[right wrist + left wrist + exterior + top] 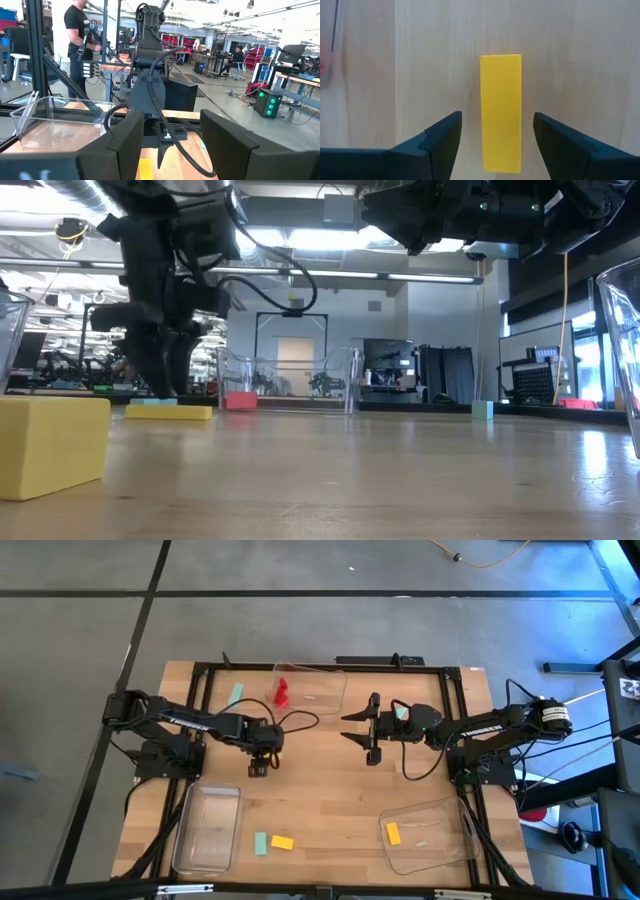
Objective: Sort & place blocks by color
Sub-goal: Put the top yellow block into the bottom left transparent bin
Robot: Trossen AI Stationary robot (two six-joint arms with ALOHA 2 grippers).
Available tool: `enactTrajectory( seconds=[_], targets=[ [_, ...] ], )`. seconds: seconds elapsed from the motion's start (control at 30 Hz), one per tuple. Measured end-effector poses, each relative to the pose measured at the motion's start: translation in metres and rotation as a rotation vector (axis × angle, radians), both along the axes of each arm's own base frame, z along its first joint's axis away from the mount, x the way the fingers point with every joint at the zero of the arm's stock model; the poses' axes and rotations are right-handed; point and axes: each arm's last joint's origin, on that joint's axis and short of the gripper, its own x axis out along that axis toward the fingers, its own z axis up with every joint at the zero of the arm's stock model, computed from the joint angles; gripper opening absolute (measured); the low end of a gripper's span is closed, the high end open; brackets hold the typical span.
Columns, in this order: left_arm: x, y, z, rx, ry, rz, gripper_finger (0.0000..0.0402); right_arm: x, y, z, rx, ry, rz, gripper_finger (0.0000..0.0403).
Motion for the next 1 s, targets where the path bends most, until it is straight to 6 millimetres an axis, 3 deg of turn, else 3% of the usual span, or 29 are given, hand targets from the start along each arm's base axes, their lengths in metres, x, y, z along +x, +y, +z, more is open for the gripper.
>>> enactTrajectory(
  seconds=[0.27,0.47,0.57,0.67,0.73,0.83,1.0],
  targets=[
    [-0.003,0.003,-0.022,-0.014,0.050,0.054,0.0239,0.000,0.000,0.000,0.000,-0.002,0.000,0.0198],
    [-0.001,0.003,-0.027,-0.025,0.071,0.049,0.0236,0.000,0.000,0.001,0.000,-0.006,0.000,0.0198],
    [-0.002,0.003,-0.027,-0.010,0.079,0.060,0.0211,0.000,0.000,0.001,-0.001,-0.006,0.000,0.0198],
    [-0.003,0.003,-0.027,-0.003,0.094,0.059,0.0153,0.000,0.000,0.001,-0.001,-0.006,0.000,0.0198],
    [-0.002,0.003,-0.023,0.001,0.106,0.059,0.0110,0.000,0.000,0.001,-0.001,-0.006,0.000,0.0198],
    [-0.003,0.005,-0.011,0.045,0.112,0.068,0.0109,0.000,0.000,0.001,-0.001,-0.006,0.000,0.0198],
    [-0.008,0.004,0.030,0.101,-0.103,0.090,0.0109,0.000,0.000,0.000,0.000,0.000,0.000,0.0198]
  ],
)
